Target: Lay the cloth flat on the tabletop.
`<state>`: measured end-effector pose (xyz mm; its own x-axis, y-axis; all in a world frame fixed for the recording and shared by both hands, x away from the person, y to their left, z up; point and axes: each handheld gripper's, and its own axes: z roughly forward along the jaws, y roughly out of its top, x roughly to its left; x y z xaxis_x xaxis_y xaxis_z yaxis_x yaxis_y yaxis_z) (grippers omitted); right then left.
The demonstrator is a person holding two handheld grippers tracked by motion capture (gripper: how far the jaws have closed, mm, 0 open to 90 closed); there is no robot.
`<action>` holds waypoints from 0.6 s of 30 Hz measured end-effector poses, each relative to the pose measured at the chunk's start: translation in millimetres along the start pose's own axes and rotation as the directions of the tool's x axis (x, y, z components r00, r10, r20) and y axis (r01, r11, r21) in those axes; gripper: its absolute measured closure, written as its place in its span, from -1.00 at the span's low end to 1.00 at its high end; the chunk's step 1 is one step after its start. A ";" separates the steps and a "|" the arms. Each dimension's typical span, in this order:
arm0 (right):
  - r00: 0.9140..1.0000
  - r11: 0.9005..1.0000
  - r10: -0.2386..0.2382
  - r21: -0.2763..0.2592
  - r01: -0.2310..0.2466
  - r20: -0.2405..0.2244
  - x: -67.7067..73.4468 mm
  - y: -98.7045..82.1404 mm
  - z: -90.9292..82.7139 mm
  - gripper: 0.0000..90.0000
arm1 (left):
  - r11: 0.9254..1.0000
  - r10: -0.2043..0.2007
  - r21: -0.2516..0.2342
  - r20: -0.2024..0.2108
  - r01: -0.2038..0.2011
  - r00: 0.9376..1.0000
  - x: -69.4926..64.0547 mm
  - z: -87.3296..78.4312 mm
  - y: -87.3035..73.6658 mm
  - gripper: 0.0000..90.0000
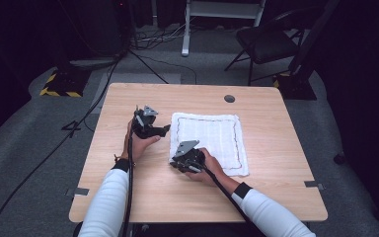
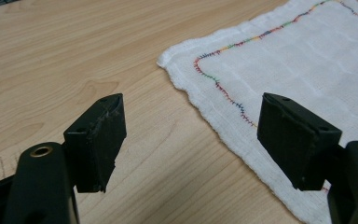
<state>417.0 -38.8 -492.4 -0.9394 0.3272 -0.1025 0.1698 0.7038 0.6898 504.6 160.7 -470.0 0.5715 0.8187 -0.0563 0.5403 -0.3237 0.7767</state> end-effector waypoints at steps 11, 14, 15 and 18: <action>0.998 0.998 -0.056 0.010 0.056 -0.037 27.1 -4.6 -11.0 0.88 | 1.000 -0.007 0.010 -0.022 0.007 1.000 -4.3 21.9 7.4 -0.54; 0.996 0.998 -0.069 0.004 0.069 -0.056 36.7 -7.1 -14.5 0.88 | 0.998 0.031 0.050 -0.028 -0.029 0.999 -9.2 29.5 7.1 -0.54; 0.996 0.998 -0.069 0.004 0.069 -0.061 38.7 -7.7 -15.4 0.89 | 0.998 0.030 0.056 -0.023 -0.028 0.999 -10.1 31.4 7.2 -0.54; 0.993 0.997 -0.077 -0.001 0.077 -0.089 47.7 -10.1 -19.1 0.89 | 0.998 0.015 0.065 -0.002 -0.015 1.000 -13.3 36.4 7.1 -0.55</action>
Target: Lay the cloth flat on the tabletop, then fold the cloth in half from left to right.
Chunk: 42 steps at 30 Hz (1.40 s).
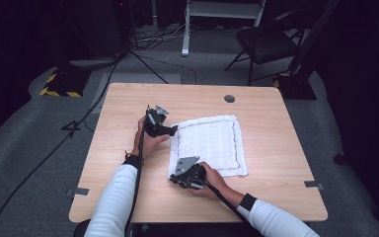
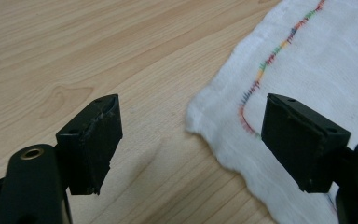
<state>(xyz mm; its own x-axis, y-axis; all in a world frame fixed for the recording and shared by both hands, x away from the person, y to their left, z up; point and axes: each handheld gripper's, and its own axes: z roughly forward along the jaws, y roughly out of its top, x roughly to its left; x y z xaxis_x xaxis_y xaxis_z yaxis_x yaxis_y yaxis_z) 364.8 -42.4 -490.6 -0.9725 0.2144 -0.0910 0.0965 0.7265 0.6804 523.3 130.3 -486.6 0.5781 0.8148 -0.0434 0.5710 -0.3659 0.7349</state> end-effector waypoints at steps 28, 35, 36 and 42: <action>0.998 0.999 -0.037 -0.015 0.036 -0.052 17.1 -7.3 -12.0 0.90 | 0.994 0.078 0.055 0.206 -0.091 0.975 5.0 -6.2 -19.8 0.86; 0.999 0.998 -0.031 -0.051 0.029 -0.020 11.2 -4.2 -19.3 0.90 | 0.995 0.089 0.040 0.162 -0.097 0.983 12.0 -16.4 -17.6 0.88; 0.999 0.998 -0.034 -0.052 0.033 -0.016 11.0 -3.7 -19.7 0.90 | 0.995 0.091 0.035 0.159 -0.097 0.983 12.7 -18.6 -17.2 0.88; 0.999 0.996 -0.045 -0.074 0.046 0.012 8.7 -0.7 -25.2 0.91 | 0.997 0.077 0.008 0.134 -0.079 0.988 18.1 -29.3 -15.9 0.88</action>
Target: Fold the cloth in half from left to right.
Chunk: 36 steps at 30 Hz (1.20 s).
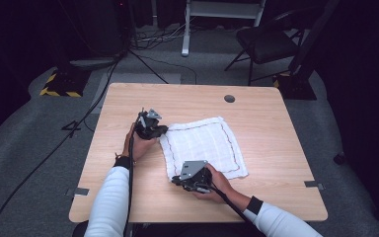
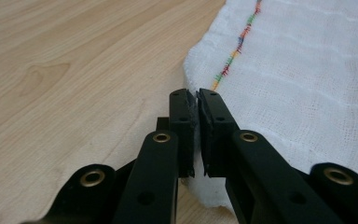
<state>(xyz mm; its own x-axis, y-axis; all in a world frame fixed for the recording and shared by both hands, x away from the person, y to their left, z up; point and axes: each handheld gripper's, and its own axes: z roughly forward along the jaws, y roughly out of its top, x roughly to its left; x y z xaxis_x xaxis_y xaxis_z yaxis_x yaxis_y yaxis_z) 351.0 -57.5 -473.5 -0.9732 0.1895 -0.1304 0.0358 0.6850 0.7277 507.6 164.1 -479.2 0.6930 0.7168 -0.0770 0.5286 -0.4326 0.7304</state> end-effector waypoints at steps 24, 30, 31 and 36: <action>0.999 0.996 -0.014 -0.092 0.018 0.048 2.0 21.2 -20.4 0.91 | 0.998 0.019 -0.057 -0.031 -0.021 0.999 0.2 -26.9 11.3 0.89; 0.996 0.994 0.032 -0.105 -0.024 0.079 -10.9 13.8 -37.2 0.91 | 0.997 0.024 -0.076 -0.044 -0.027 0.999 -6.0 -21.3 23.2 0.89; 0.996 0.993 0.045 -0.112 -0.036 0.076 -13.2 12.0 -41.3 0.91 | 0.997 0.033 -0.068 -0.046 -0.036 0.998 -8.9 -18.9 25.9 0.89; 0.992 0.991 0.071 -0.121 -0.058 0.103 -20.5 2.4 -61.6 0.91 | 0.996 0.073 -0.051 -0.056 -0.076 0.996 -22.2 -6.6 43.5 0.89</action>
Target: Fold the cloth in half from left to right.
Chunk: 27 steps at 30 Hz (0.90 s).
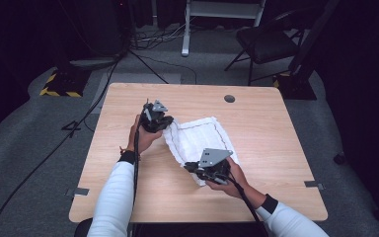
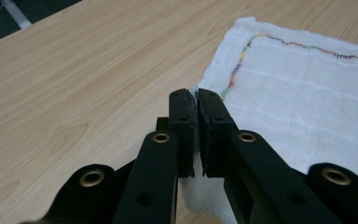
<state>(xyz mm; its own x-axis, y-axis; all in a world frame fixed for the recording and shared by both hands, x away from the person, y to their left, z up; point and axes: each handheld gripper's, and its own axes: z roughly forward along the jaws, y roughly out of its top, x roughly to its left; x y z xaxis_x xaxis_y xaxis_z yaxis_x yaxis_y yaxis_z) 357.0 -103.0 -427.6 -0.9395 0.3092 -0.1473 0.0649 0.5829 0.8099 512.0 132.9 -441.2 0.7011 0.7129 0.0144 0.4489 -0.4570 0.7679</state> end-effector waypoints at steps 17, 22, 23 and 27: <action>0.988 0.997 0.072 0.020 -0.076 0.135 -32.8 -36.1 -46.3 0.91 | 0.999 -0.029 -0.038 0.020 0.030 0.999 -24.8 40.9 35.5 0.89; 0.981 0.994 0.102 0.022 -0.108 0.165 -40.1 -47.5 -58.6 0.91 | 1.000 -0.015 -0.026 0.019 0.015 1.000 -32.6 53.3 45.3 0.89; 0.979 0.994 0.101 0.028 -0.108 0.174 -41.5 -49.7 -61.2 0.91 | 1.000 -0.013 -0.021 0.024 0.013 1.000 -34.4 56.1 47.3 0.89; 0.974 0.990 0.127 0.033 -0.135 0.189 -46.8 -57.8 -69.4 0.91 | 1.000 -0.003 -0.013 0.042 0.004 0.999 -45.3 66.6 53.1 0.89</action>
<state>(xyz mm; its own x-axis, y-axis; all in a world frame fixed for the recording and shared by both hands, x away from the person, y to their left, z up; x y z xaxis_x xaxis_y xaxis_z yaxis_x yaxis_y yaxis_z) 373.9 -203.3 -428.1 -0.8433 0.5166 -0.1480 0.2024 0.5605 0.8031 541.0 40.9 -443.8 0.7222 0.6915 -0.0150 0.4444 -0.4472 0.7762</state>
